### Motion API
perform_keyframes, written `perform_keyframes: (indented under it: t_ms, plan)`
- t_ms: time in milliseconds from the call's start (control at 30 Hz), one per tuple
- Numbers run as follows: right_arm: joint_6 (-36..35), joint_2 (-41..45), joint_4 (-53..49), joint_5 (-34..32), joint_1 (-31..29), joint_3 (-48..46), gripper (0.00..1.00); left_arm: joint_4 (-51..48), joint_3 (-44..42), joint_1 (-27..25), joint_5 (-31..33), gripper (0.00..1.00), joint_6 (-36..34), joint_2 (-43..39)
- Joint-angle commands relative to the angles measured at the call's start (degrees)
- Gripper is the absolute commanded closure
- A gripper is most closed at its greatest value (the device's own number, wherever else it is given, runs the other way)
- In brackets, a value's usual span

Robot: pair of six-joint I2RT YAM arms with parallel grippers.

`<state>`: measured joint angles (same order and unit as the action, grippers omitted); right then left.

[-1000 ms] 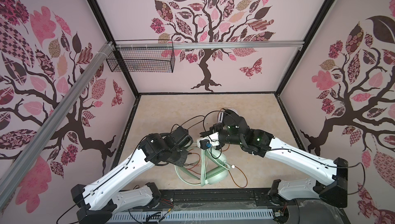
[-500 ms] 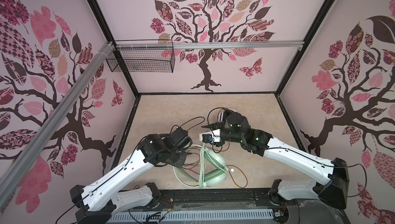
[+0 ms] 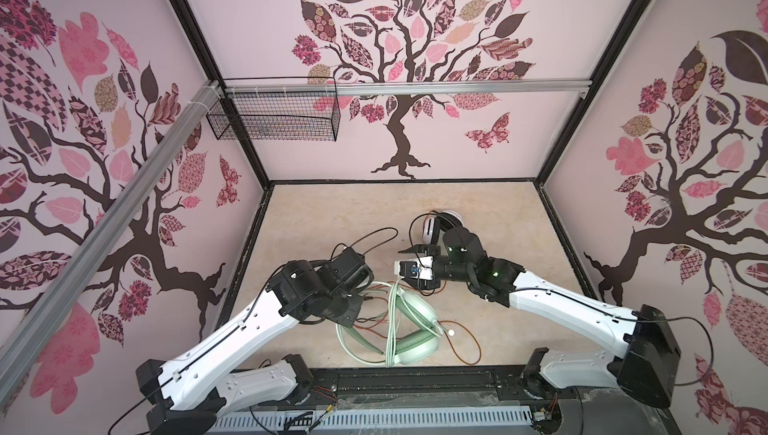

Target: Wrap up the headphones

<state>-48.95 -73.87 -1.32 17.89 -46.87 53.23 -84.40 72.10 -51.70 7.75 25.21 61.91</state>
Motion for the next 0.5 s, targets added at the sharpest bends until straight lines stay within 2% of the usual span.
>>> perform_keyframes:
  t_ms: [0, 100, 200, 267, 367, 467]
  plan:
    - [6.3, 0.6, 2.8, 3.1, 1.4, -0.3, 0.32, 1.9, 2.3, -0.2, -0.7, 1.00, 0.4, -1.3]
    - [12.8, -0.5, 3.1, 2.6, 2.8, -0.6, 0.32, 1.2, 3.6, -0.2, 0.8, 1.00, 0.9, -0.8]
    - [22.7, -1.3, 4.1, 4.0, 6.7, -1.1, 0.33, 0.1, 6.1, 0.5, 3.2, 1.00, 2.2, 0.4]
    - [32.8, -1.7, 5.5, 3.8, 10.6, -1.7, 0.33, 0.3, 7.7, 2.0, 3.2, 1.00, 2.8, 1.5]
    - [46.3, -2.1, 5.3, 4.0, 16.6, -2.9, 0.27, 1.2, 9.7, 6.1, 2.1, 1.00, 2.7, 2.8]
    - [52.1, -1.1, 1.2, -1.8, 17.6, -3.8, 0.26, 1.6, 12.1, 9.2, 3.1, 1.00, 2.6, 4.6]
